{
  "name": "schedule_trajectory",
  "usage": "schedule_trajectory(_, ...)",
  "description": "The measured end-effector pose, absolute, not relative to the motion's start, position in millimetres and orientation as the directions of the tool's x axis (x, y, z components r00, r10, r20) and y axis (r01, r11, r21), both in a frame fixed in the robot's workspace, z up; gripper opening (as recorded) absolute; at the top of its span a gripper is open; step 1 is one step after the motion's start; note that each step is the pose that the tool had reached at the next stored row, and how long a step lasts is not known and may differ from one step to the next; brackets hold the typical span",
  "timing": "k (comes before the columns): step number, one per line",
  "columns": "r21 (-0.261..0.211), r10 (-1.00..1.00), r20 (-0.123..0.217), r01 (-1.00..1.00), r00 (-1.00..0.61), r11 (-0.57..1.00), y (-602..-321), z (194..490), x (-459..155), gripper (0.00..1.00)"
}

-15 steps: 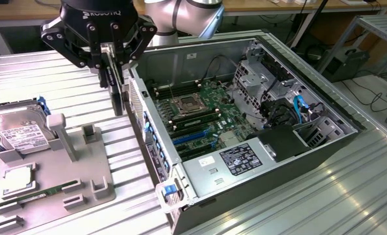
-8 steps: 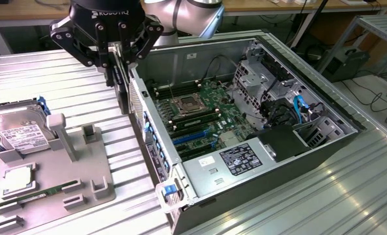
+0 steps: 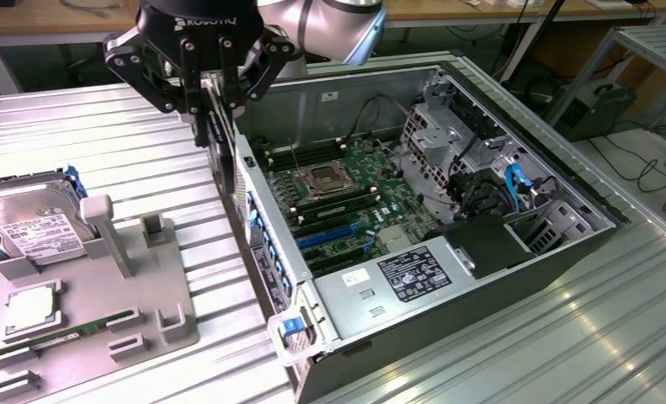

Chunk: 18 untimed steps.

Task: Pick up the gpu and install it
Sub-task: 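Pick up the gpu and move the gpu toward the slot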

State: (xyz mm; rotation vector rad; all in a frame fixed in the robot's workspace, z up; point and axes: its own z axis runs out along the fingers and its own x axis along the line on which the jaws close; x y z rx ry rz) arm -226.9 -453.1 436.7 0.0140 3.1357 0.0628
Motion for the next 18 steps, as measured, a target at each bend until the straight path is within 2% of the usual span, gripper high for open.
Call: schedule_trajectory(18, 0.037, 0.009, -0.005, 0.009, -1.0, 0.999, -453, 437, -202, 0.28)
